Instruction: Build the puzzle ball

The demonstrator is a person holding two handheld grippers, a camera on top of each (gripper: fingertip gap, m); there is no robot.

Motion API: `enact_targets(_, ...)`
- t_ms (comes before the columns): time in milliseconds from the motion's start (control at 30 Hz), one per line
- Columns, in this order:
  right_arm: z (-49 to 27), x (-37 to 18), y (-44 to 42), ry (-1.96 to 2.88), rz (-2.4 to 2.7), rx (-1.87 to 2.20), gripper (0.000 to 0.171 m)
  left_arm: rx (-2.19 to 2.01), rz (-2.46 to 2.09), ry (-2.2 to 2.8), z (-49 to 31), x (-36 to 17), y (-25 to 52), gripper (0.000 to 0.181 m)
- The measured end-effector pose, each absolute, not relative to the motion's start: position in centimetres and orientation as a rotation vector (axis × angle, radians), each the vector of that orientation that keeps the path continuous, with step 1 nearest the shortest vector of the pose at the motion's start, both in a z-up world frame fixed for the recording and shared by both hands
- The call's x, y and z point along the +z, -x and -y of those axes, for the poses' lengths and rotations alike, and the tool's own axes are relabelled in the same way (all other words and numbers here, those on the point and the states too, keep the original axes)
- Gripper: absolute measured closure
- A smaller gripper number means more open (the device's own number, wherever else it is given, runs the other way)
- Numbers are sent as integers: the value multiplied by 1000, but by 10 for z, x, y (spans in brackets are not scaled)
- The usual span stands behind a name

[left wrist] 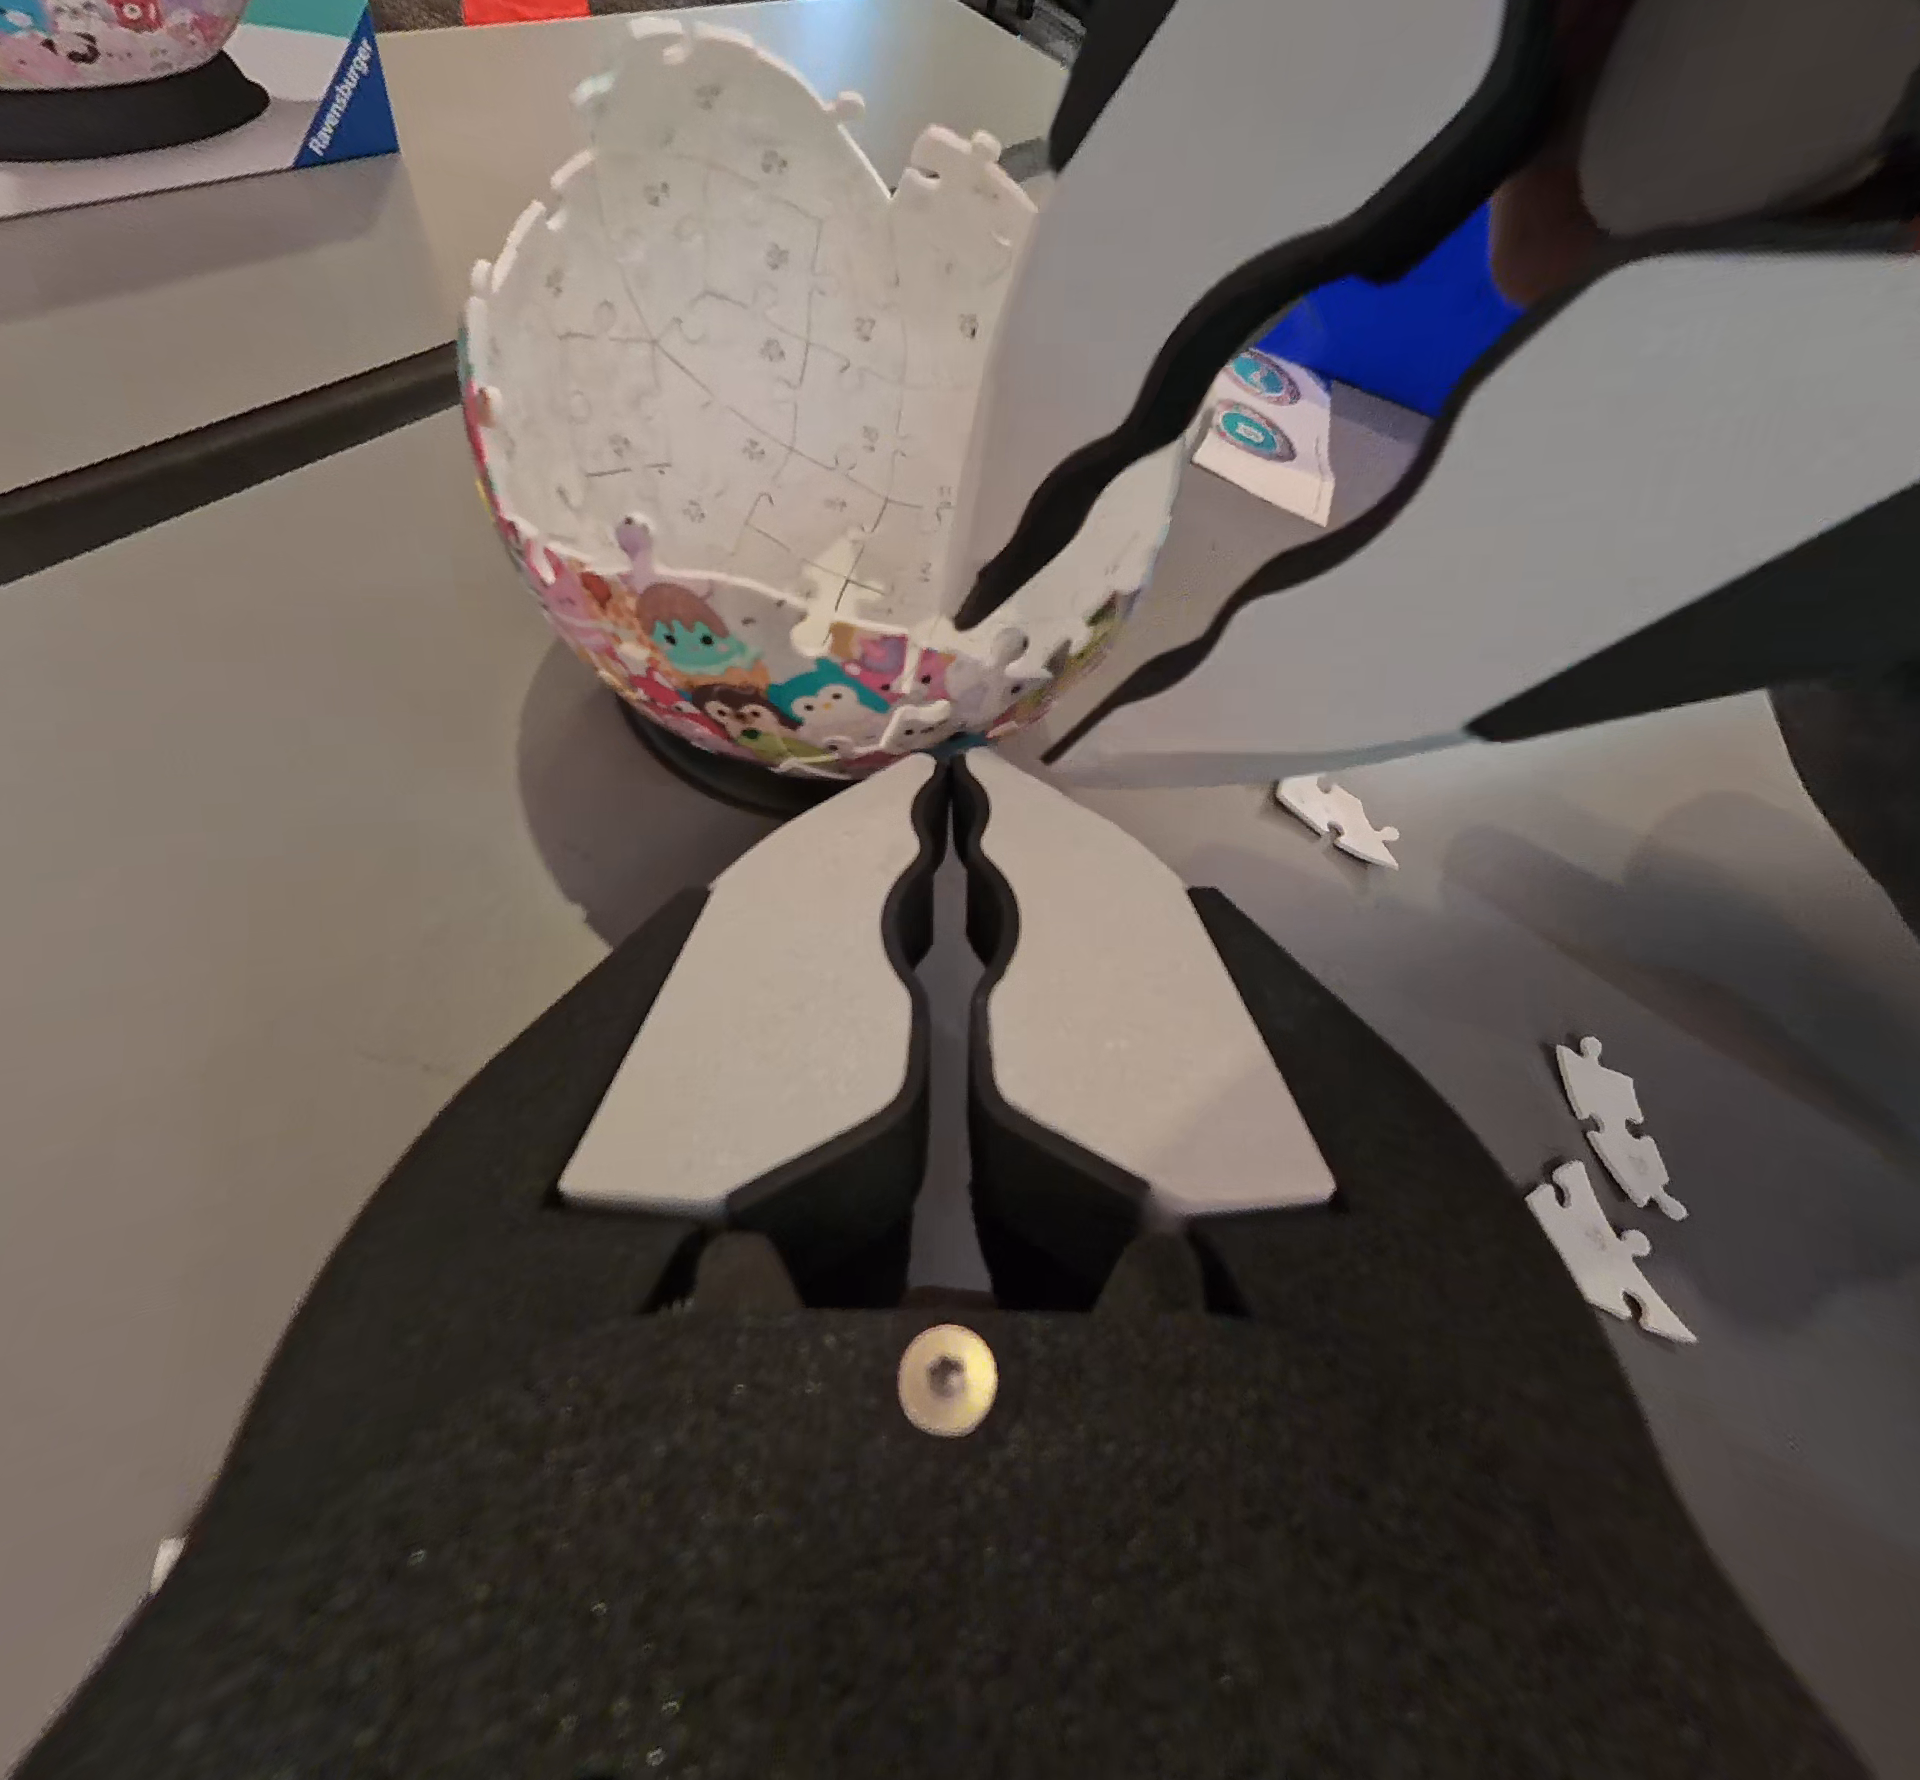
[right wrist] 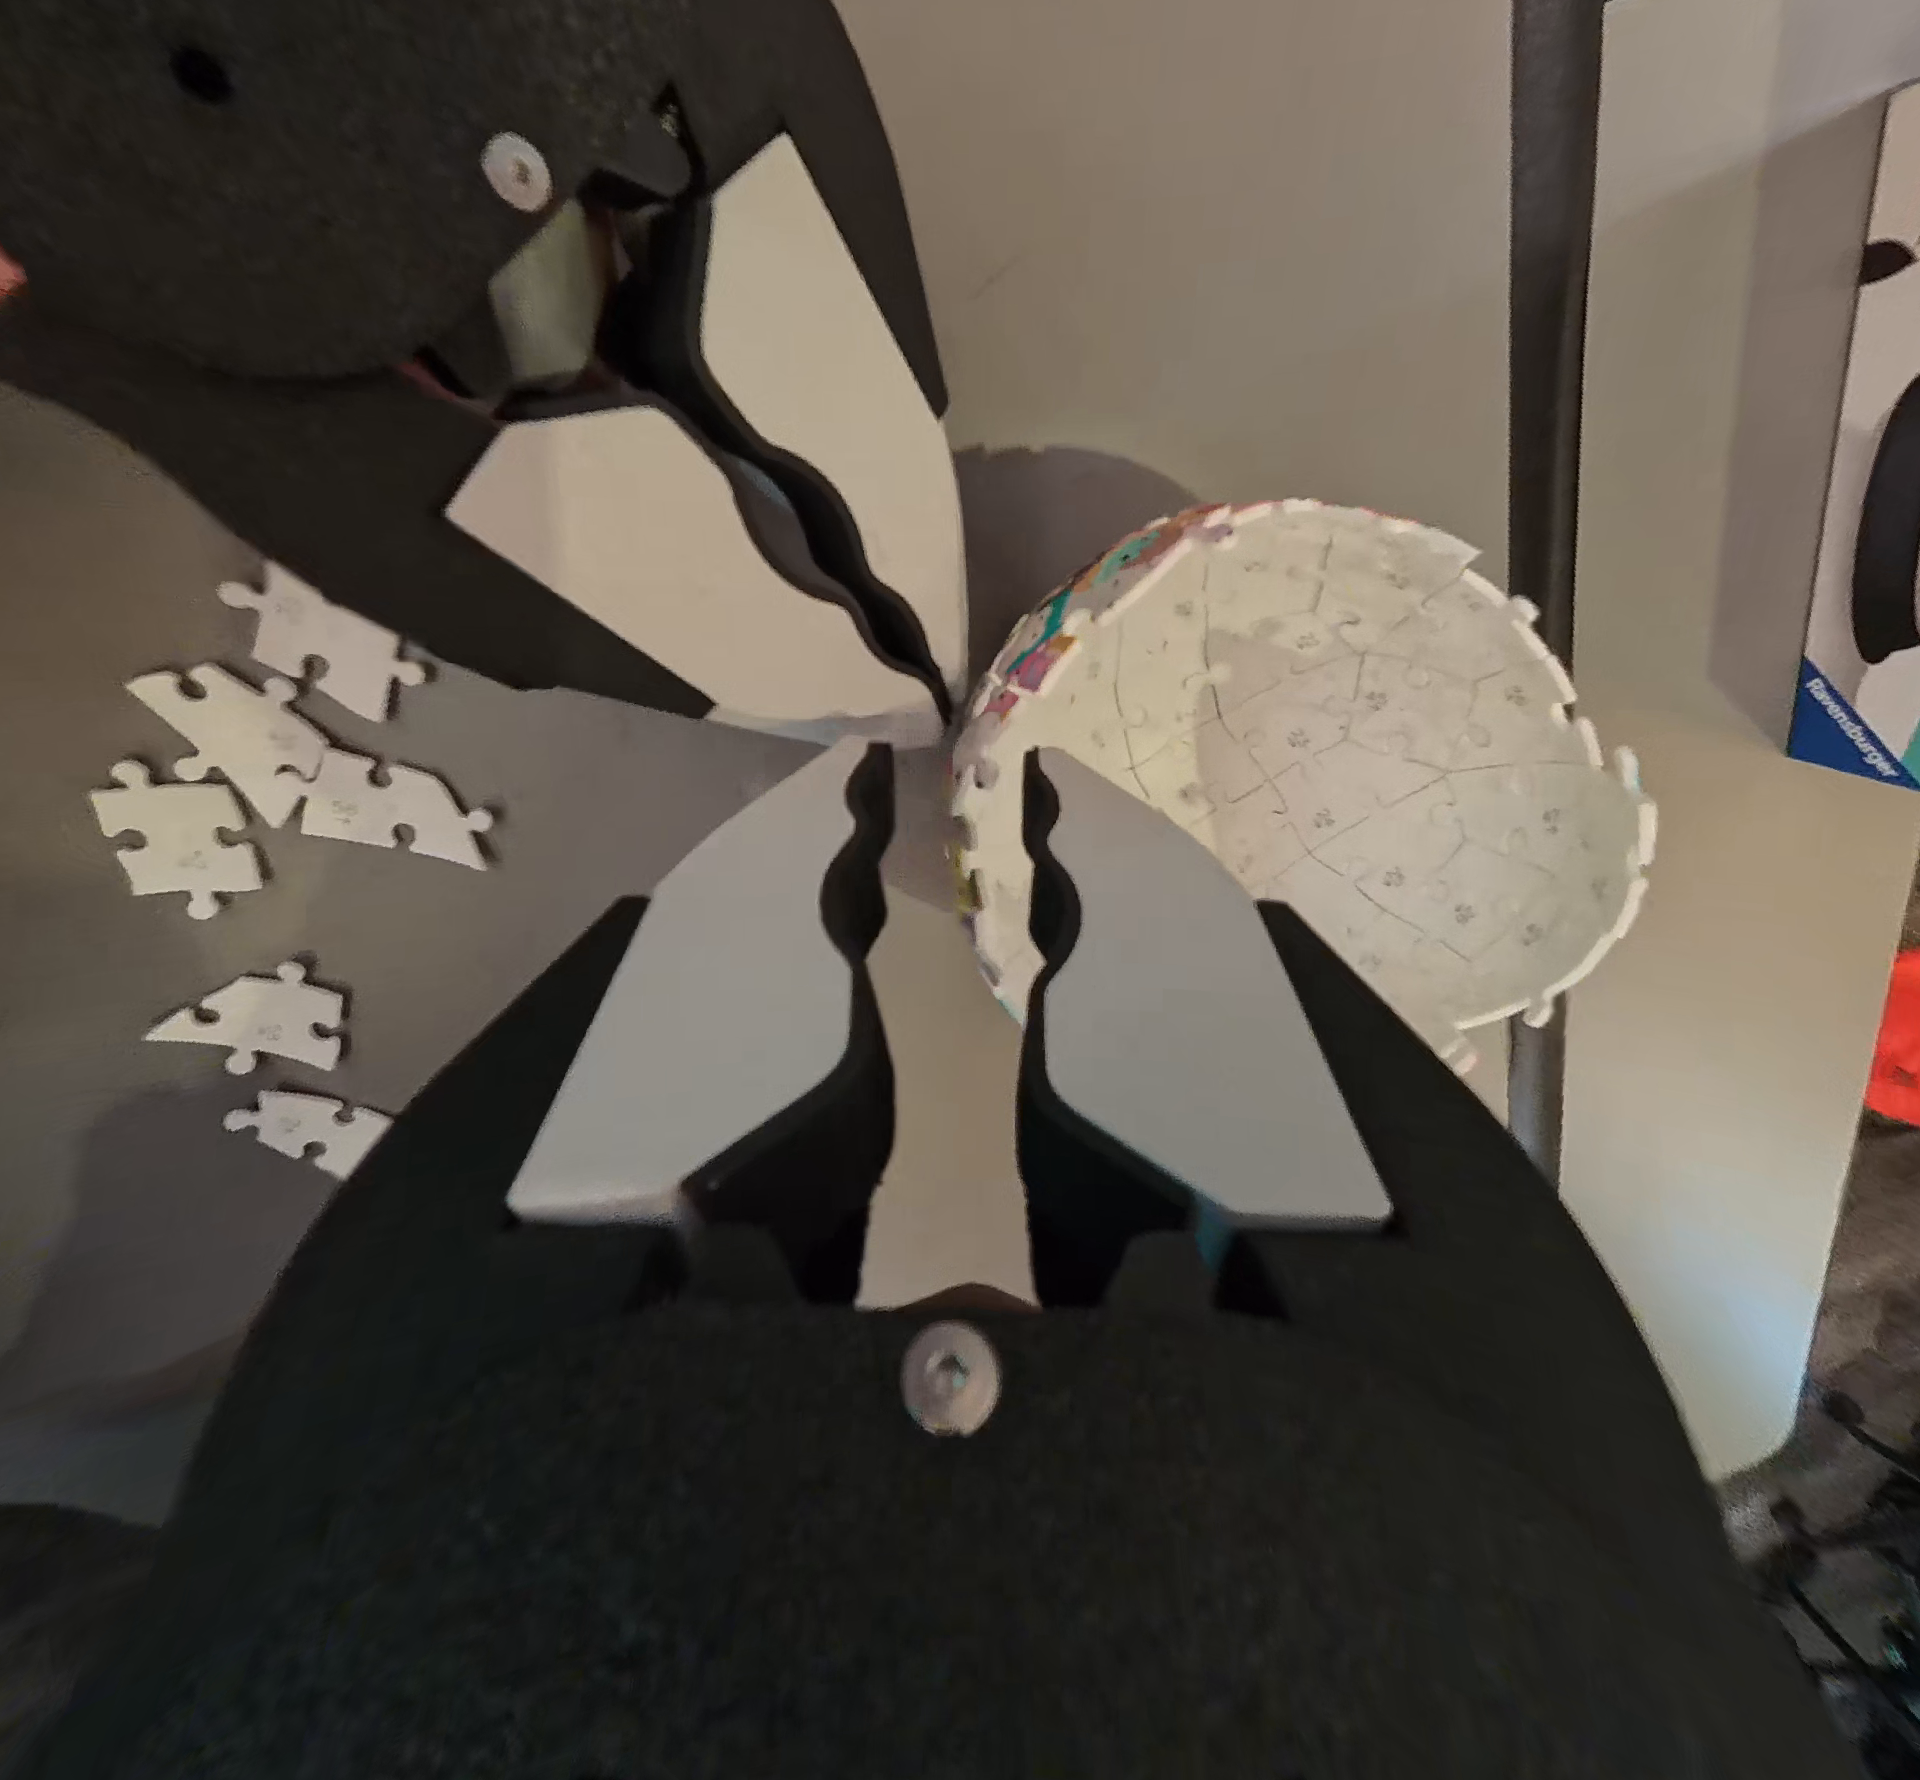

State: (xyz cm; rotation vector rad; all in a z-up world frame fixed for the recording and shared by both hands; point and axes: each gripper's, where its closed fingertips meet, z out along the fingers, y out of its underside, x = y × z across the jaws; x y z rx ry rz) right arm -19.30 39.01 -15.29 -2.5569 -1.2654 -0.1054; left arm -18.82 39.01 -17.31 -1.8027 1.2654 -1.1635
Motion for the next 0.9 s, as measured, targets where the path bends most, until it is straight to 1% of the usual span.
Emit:
enact_targets(100,-394,-140,195,2528,1264,-36,148,-1165,-1261,1804,-391,-173,188,181)
enact_targets(167,-403,-133,190,2492,1358,-101,158,-1166,-1258,1804,-391,-173,188,181)
enact_targets(267,-414,-130,176,2352,1699,-269,171,-1168,-1253,1808,-392,-173,188,181)
enact_targets(333,-419,-132,171,2278,1878,-315,171,-1165,-1243,1808,-394,-172,188,181)
enact_targets(433,-413,-142,180,2125,2123,-169,171,-1167,-1236,1807,-395,-172,187,181)
enact_targets(500,-408,-150,179,2064,2237,-150,171,-1175,-1235,1810,-396,-172,187,181)
enact_targets(600,-415,-156,166,1997,2336,-300,171,-1180,-1241,1813,-395,-172,186,181)
enact_targets(900,-425,-162,167,1759,2477,-218,171,-1161,-1214,1813,-406,-171,178,181)
